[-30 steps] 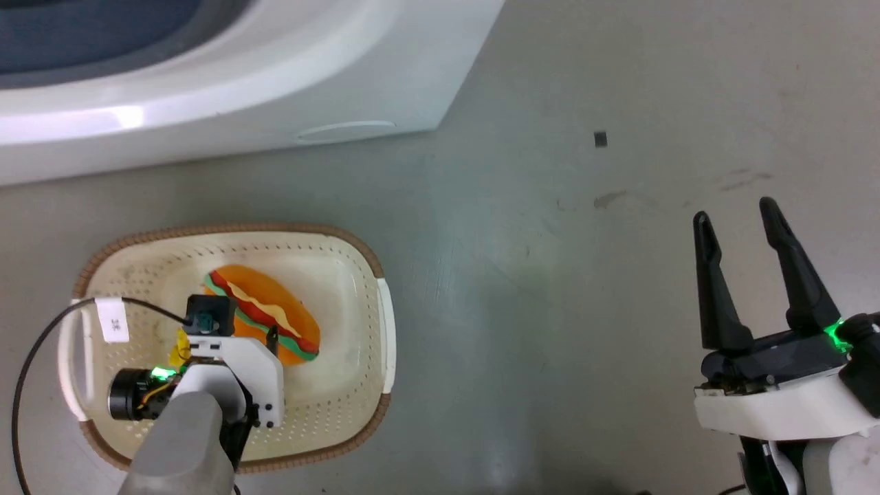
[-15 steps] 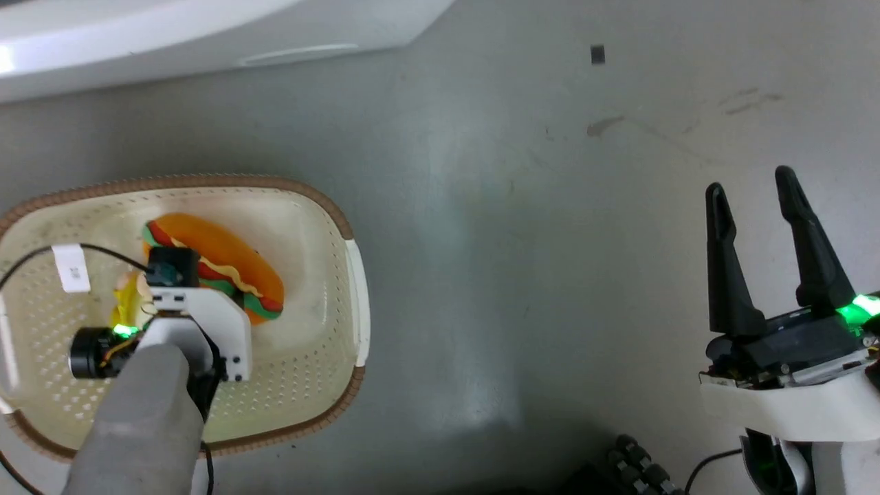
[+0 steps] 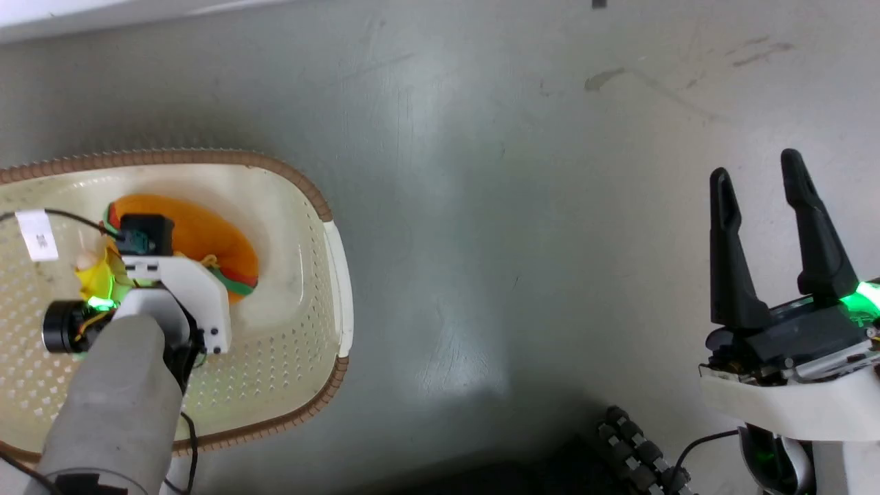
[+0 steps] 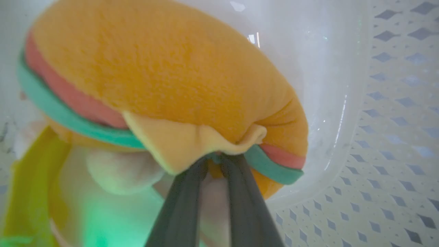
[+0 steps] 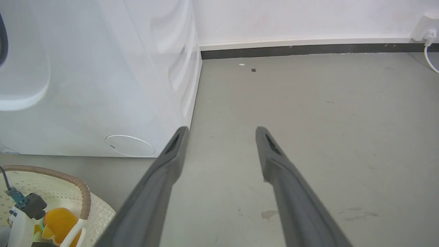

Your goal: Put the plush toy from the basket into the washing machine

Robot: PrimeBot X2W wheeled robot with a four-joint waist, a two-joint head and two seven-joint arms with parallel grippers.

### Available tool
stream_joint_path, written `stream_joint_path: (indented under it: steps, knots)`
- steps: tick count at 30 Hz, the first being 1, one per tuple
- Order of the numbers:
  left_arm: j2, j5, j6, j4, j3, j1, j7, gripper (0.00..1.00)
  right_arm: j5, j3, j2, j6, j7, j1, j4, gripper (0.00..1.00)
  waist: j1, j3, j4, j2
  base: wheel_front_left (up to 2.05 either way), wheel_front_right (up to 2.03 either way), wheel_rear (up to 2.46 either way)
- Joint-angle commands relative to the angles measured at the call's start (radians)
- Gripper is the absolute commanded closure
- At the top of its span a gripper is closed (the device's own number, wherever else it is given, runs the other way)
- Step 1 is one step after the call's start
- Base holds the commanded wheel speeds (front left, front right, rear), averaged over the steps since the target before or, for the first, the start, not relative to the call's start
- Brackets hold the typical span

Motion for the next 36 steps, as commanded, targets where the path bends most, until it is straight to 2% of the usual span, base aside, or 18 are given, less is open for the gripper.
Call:
stream_joint_path:
  steps: [1,11,17,22,30,36]
  knots:
    - [-0.004,-0.007,0.004,0.013,0.000,0.022,-0.004,1.00,0.005,0.001,0.000,0.001,-0.005,-0.019,0.011,0.00,0.0000,-0.028,0.002,0.0000,0.00,0.00,0.00]
    - [-0.087,-0.021,-0.020,0.013,-0.024,0.140,-0.117,1.00,-0.036,-0.004,0.000,0.001,-0.005,0.004,0.109,0.00,0.0000,-0.251,0.041,0.0000,0.00,0.00,0.00]
    - [-0.143,-0.023,-0.035,0.006,-0.046,0.223,-0.200,1.00,-0.061,-0.009,0.000,0.001,-0.005,0.031,0.169,0.00,0.0000,-0.417,0.092,0.0000,0.00,0.00,0.00]
    - [-0.175,-0.027,-0.041,-0.052,-0.056,0.296,-0.229,1.00,-0.080,-0.016,0.000,0.001,-0.005,0.066,0.208,0.00,0.0000,-0.539,0.144,0.0000,0.00,0.00,0.00]
    - [-0.195,-0.020,-0.034,-0.324,-0.044,0.453,-0.231,1.00,-0.106,-0.040,0.000,0.001,-0.005,0.132,0.246,0.00,0.0000,-0.693,0.230,0.0000,0.00,0.00,0.00]
    - [-0.201,-0.004,-0.016,-0.547,-0.018,0.578,-0.231,1.00,-0.099,-0.051,0.000,0.001,-0.005,0.165,0.262,0.00,0.0000,-0.773,0.264,0.0000,0.00,0.00,0.00]
